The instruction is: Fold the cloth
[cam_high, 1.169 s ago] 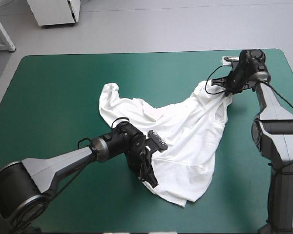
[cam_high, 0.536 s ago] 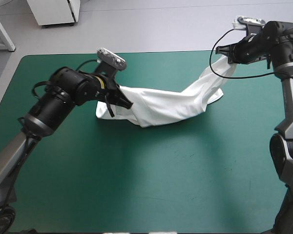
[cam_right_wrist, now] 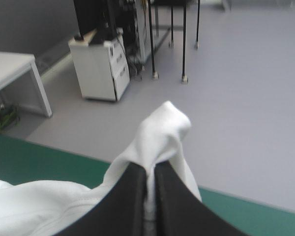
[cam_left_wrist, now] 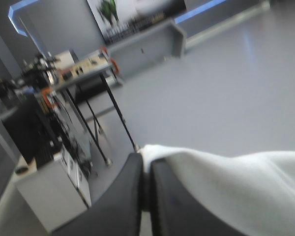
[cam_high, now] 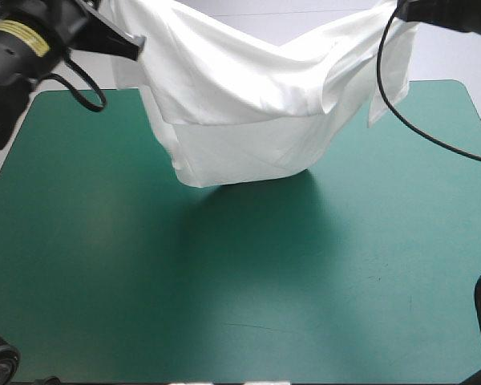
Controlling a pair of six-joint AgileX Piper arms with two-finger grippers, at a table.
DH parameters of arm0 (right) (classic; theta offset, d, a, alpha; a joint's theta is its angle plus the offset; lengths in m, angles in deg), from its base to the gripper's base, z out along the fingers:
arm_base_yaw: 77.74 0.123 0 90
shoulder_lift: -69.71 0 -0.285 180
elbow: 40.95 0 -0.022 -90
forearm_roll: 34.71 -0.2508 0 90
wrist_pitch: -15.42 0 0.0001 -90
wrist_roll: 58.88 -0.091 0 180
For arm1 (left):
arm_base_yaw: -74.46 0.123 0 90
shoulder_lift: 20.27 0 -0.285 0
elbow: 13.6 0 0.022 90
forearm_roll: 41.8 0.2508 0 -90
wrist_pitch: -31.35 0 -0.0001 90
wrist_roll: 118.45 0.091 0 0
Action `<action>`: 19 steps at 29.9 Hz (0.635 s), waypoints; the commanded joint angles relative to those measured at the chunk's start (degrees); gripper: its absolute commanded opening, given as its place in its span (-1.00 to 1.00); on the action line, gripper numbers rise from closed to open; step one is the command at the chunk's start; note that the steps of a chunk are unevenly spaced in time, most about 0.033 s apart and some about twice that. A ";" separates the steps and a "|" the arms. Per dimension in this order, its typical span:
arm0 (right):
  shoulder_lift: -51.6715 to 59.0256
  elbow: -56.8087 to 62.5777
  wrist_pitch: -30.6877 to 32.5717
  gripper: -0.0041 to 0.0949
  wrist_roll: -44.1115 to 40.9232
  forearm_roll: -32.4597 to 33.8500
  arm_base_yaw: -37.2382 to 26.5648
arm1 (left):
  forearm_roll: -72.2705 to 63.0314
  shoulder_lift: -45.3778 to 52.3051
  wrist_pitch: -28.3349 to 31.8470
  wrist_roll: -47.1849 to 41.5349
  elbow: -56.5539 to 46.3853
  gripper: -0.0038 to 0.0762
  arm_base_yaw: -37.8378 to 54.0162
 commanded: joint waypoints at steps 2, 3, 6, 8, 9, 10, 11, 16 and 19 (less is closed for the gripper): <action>3.32 -9.36 -8.74 -0.95 2.16 -2.65 0.09 | 1.59 2.22 9.94 2.06 8.31 -0.93 0.01; 3.59 -11.31 -9.78 -0.95 2.33 -2.74 0.09 | 1.36 2.22 11.21 2.32 10.05 -0.93 0.01; 4.97 -14.68 -12.09 -0.95 3.47 -3.20 0.09 | -1.19 2.30 14.28 2.32 13.43 -0.93 0.01; 6.29 -15.31 -14.42 -0.95 4.79 -4.09 0.09 | -4.85 2.30 16.07 3.03 15.16 -0.93 0.01; 7.21 -15.31 -16.09 -0.95 5.68 -4.35 0.09 | -6.95 2.30 16.88 4.44 16.21 -0.93 0.01; 8.01 -15.15 -17.05 -0.95 5.98 -4.70 0.09 | -9.49 2.30 17.22 6.28 16.77 -0.93 0.01; 8.64 -15.08 -17.79 -0.95 6.24 -5.12 0.09 | -10.57 2.30 17.22 7.63 17.05 -0.93 0.01; 10.33 -15.06 -17.90 -0.95 6.11 -5.01 0.09 | -14.30 2.30 15.18 8.81 17.25 -0.93 0.01; 9.82 -14.55 -15.46 -0.95 3.56 -4.36 0.09 | -14.20 1.75 11.41 8.81 17.25 -0.93 0.01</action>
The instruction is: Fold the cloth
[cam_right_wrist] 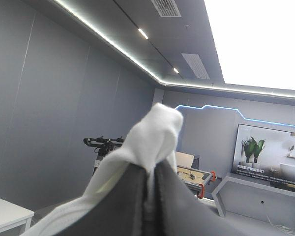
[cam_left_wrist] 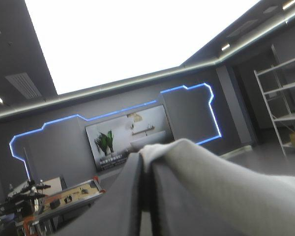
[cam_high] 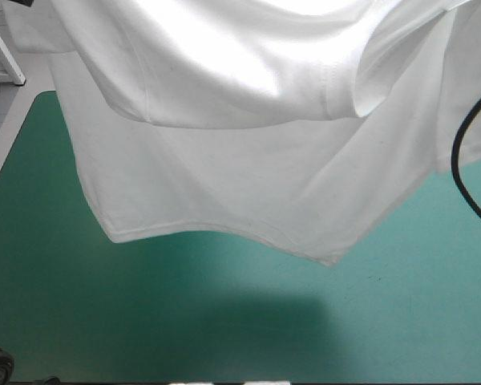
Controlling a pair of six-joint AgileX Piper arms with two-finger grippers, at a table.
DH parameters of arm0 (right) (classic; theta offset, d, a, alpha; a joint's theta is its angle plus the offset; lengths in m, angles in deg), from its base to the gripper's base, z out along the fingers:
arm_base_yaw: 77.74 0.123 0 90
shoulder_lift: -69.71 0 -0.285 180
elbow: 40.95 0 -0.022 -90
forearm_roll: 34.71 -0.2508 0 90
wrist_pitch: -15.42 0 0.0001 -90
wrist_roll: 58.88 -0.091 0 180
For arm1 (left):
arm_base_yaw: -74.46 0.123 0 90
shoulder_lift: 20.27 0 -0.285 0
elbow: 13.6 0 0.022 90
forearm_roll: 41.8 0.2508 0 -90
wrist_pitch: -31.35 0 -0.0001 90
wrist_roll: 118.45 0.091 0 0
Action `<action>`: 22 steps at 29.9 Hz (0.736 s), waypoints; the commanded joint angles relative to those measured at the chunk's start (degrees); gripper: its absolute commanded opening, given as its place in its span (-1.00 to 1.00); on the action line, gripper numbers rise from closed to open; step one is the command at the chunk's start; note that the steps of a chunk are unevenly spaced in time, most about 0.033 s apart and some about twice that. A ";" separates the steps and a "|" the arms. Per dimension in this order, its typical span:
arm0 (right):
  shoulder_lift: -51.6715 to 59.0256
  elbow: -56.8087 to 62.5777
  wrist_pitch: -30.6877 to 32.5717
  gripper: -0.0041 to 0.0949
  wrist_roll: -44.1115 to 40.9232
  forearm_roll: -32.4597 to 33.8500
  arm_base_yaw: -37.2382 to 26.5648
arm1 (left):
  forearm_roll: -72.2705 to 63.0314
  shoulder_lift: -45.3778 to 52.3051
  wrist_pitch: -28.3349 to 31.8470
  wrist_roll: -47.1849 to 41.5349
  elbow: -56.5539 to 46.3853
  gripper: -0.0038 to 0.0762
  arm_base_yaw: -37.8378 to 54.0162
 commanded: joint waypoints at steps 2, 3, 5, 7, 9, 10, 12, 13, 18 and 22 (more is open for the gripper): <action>-1.13 2.01 0.73 -0.95 -4.74 2.89 0.09 | -0.39 -0.17 -2.46 0.04 0.56 -0.93 0.01; -1.76 2.93 2.18 -0.95 -5.83 3.30 0.09 | -0.20 -0.38 -3.96 0.04 0.30 -0.93 0.01; -3.43 5.78 5.67 -0.95 -7.06 3.59 0.09 | 1.04 -1.53 -7.44 -0.08 -1.22 -0.93 0.01; -5.07 8.75 7.92 -0.95 -8.64 4.25 0.09 | 4.37 -3.32 -10.98 -2.04 -3.65 -0.93 0.01; -7.21 12.26 10.06 -0.95 -9.29 4.80 0.09 | 7.76 -5.47 -14.00 -4.09 -6.51 -0.93 0.01; -8.13 14.07 10.99 -0.95 -9.90 5.30 0.09 | 9.79 -6.52 -15.29 -5.23 -8.09 -0.93 0.01; -10.65 17.57 12.77 -0.95 -11.14 6.99 0.09 | 12.18 -9.51 -16.24 -7.85 -13.30 -0.93 1.01; -11.94 19.12 12.77 -0.95 -11.73 7.39 0.09 | 11.87 -10.62 -16.11 -8.42 -15.34 -0.93 1.86; -19.09 25.84 12.66 -0.95 -11.73 8.22 0.09 | 3.94 -19.18 -11.97 -9.64 -25.15 -0.93 8.93; -26.88 26.52 11.47 -0.95 -11.02 7.99 0.09 | -0.67 -27.26 -8.72 -9.77 -25.40 -0.93 12.08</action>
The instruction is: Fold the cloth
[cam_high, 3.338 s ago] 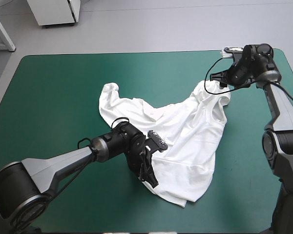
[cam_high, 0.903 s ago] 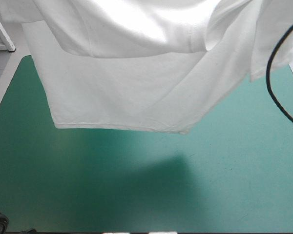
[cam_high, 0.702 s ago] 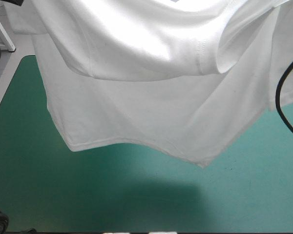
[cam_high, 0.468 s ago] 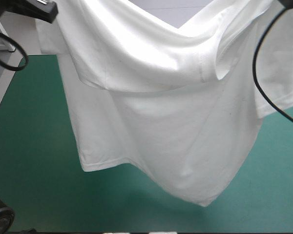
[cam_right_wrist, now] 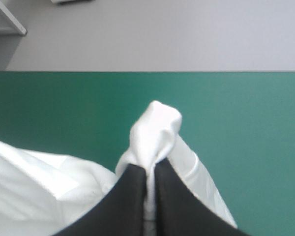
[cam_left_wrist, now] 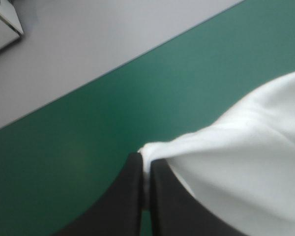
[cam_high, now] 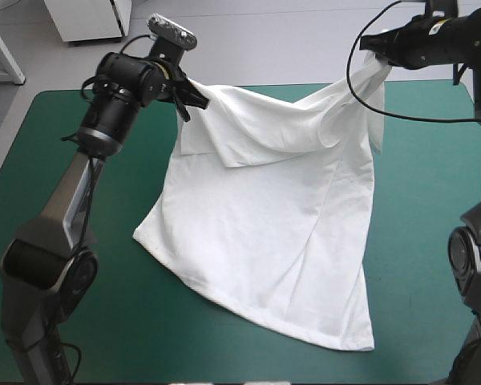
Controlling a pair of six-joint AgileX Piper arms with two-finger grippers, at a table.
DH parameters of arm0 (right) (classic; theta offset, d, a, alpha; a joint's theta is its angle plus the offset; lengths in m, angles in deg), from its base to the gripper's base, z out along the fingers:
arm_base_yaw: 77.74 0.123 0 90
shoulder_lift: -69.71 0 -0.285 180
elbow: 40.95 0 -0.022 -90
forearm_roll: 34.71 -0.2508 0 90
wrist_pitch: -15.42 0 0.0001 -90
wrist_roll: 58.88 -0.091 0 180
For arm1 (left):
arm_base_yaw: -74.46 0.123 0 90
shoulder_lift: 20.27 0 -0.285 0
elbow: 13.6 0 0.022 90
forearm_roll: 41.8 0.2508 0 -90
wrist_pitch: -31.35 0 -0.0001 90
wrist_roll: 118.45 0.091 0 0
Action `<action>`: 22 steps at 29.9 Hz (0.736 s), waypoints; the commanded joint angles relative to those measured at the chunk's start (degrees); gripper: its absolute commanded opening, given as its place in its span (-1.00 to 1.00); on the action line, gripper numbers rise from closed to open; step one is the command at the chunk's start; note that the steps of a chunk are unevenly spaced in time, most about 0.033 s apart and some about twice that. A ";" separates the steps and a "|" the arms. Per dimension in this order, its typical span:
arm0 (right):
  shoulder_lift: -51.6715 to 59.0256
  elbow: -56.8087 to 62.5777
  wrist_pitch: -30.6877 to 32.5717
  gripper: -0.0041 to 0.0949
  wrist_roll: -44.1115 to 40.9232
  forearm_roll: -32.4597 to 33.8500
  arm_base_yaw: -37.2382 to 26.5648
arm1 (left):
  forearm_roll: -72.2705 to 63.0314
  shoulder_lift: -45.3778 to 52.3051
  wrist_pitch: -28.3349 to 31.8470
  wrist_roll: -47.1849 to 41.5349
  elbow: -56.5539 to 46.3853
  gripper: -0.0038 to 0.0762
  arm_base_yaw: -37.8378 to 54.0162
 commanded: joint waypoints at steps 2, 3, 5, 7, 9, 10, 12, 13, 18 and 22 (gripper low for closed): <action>-5.73 -0.83 -3.77 -0.95 0.71 -0.96 0.09 | -2.54 -4.86 9.25 -2.11 1.32 -0.93 2.52; -7.39 -0.83 -3.78 -0.95 0.71 -1.25 0.09 | -2.54 -6.21 10.02 -2.96 1.32 -0.93 2.79; -11.14 -0.83 -3.78 -0.95 0.71 -1.38 0.09 | -2.91 -9.27 10.93 -4.11 1.48 -0.93 3.50; -14.39 -0.83 -4.01 -0.95 0.71 -1.28 0.09 | -3.32 -11.58 11.28 -5.13 1.70 -0.93 4.26; -16.82 -0.83 -4.71 -0.95 0.46 -1.16 0.09 | -3.32 -13.57 11.81 -5.71 1.70 -0.93 4.98; -18.16 -0.83 -5.19 -0.95 0.46 -1.16 0.09 | -3.32 -14.47 12.16 -5.71 1.70 -0.93 5.18; -19.89 -0.83 -6.51 -0.95 0.46 -1.16 0.09 | -3.32 -16.14 13.38 -6.28 1.70 -0.93 5.75; -20.53 -0.83 -6.94 -0.95 0.00 -0.92 0.09 | -3.45 -16.71 14.15 -6.27 1.70 -0.93 6.17; -22.68 -0.83 -8.72 -0.95 -1.02 -0.91 0.09 | -4.20 -19.27 19.19 -6.30 1.70 -0.93 6.65; -23.21 -0.83 -8.09 -0.77 0.31 -0.91 0.09 | -4.59 -19.49 22.43 -6.15 1.70 -0.92 6.65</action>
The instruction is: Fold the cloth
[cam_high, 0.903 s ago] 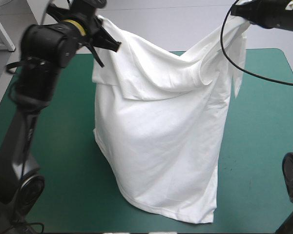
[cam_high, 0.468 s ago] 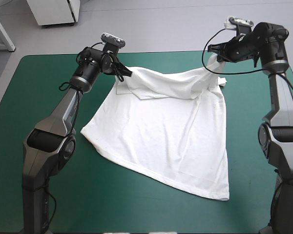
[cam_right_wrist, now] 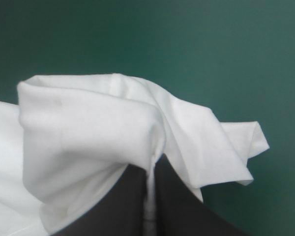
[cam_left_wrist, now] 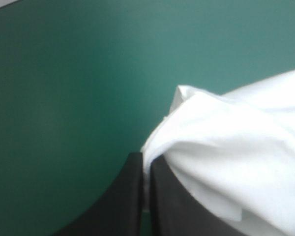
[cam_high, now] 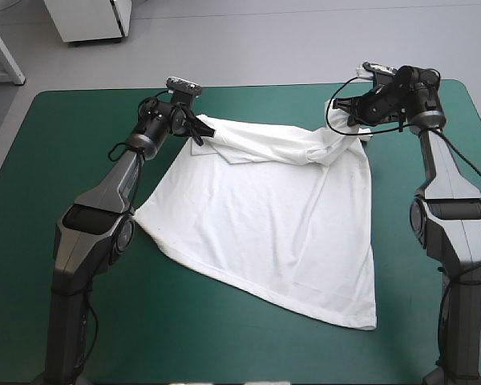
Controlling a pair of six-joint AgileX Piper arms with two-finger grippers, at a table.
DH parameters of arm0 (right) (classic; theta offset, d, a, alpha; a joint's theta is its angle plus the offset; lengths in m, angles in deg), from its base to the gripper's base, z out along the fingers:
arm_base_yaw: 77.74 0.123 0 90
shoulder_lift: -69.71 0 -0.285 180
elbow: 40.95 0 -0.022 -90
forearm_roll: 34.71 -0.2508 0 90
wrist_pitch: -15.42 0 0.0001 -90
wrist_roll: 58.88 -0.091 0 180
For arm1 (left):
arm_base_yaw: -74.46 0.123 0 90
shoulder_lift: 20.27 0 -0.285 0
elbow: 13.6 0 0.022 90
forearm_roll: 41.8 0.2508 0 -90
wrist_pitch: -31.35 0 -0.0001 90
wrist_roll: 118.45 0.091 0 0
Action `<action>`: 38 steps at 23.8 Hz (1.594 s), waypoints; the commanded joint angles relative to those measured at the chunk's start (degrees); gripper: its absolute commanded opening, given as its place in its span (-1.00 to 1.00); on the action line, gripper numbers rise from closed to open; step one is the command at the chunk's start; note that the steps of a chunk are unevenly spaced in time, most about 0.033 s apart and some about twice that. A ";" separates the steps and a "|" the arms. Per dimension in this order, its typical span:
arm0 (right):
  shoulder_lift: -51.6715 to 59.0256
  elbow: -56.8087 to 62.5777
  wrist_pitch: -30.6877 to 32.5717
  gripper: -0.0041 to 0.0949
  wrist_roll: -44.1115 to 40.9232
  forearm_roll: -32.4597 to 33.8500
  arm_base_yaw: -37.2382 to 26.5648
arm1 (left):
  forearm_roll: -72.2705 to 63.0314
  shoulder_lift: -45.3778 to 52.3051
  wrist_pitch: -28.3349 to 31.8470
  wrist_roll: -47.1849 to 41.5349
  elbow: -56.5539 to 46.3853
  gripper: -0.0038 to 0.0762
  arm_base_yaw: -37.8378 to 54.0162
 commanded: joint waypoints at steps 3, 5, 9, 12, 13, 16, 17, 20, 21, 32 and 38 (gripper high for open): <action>3.90 -1.74 -1.70 -0.26 2.47 -0.90 0.09 | -2.31 4.38 8.30 -0.66 2.10 -0.81 0.03; 3.90 -3.61 0.14 0.26 1.96 -0.61 0.09 | -6.41 5.26 8.19 -0.31 2.10 -0.49 0.03; 4.36 -8.86 4.44 0.32 1.98 2.56 0.09 | -8.74 8.89 5.23 0.79 2.85 0.32 0.03; 5.68 -12.39 4.44 0.18 1.98 1.98 0.09 | -8.35 12.34 1.49 4.26 4.81 0.30 0.03; 7.05 -12.93 4.44 0.14 1.98 1.65 0.09 | -8.35 13.76 -1.55 7.57 5.63 0.27 0.03; 12.85 -12.93 4.55 0.13 2.16 1.23 0.09 | -8.09 18.98 -13.13 10.86 7.25 0.16 0.03; 14.66 -12.93 4.55 0.13 2.16 0.34 0.09 | -8.09 20.64 -16.29 11.50 7.28 0.13 0.03; 22.06 -12.82 4.55 0.13 2.47 -1.64 0.22 | -8.55 28.24 -25.50 12.90 7.28 0.09 0.03; 23.59 -12.67 4.55 0.13 2.43 -1.64 0.22 | -8.44 30.11 -26.04 13.01 7.28 0.09 0.03; 47.92 22.01 4.55 -0.05 4.16 -5.62 0.22 | -4.80 50.52 -28.94 12.44 -11.37 0.09 0.03; 59.42 44.69 4.55 -0.08 4.43 0.35 1.65 | -0.24 55.07 -21.63 7.50 -37.97 0.09 0.16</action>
